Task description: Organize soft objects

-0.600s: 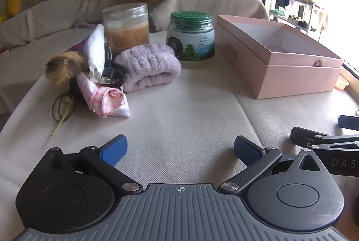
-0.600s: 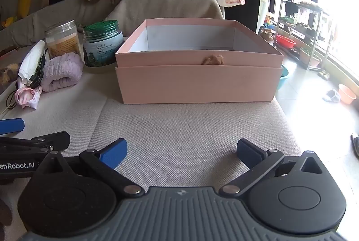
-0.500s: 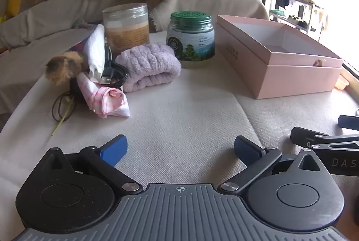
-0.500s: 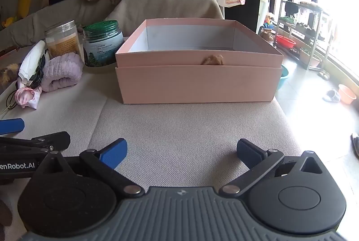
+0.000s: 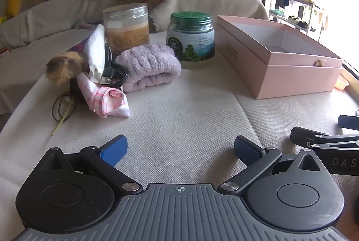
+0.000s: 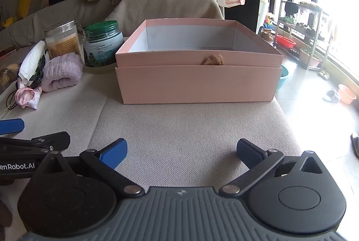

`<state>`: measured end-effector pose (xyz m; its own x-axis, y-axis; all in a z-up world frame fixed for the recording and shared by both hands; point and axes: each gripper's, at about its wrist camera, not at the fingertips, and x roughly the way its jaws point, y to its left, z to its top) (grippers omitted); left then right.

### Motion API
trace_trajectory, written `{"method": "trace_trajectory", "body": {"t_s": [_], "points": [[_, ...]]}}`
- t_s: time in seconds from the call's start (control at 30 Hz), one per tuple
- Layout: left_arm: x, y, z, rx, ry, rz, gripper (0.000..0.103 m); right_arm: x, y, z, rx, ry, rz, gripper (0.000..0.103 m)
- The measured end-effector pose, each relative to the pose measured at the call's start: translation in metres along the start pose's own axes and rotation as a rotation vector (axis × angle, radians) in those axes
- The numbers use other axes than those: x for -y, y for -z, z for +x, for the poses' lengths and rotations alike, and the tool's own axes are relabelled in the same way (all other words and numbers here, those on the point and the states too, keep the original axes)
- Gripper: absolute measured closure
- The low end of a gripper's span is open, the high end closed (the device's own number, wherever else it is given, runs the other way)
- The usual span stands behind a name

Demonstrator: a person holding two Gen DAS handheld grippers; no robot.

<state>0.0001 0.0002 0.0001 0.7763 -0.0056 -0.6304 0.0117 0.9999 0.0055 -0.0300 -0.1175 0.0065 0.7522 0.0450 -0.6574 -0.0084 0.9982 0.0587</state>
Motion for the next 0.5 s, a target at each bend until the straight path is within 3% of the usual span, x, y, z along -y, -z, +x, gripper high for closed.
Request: {"method": "trace_trajectory", "body": {"t_s": [0.5], "points": [[-0.0001, 0.0, 0.0, 0.001, 0.0, 0.0, 0.0, -0.0012, 0.0, -0.0007, 0.0, 0.0, 0.002, 0.0]]}}
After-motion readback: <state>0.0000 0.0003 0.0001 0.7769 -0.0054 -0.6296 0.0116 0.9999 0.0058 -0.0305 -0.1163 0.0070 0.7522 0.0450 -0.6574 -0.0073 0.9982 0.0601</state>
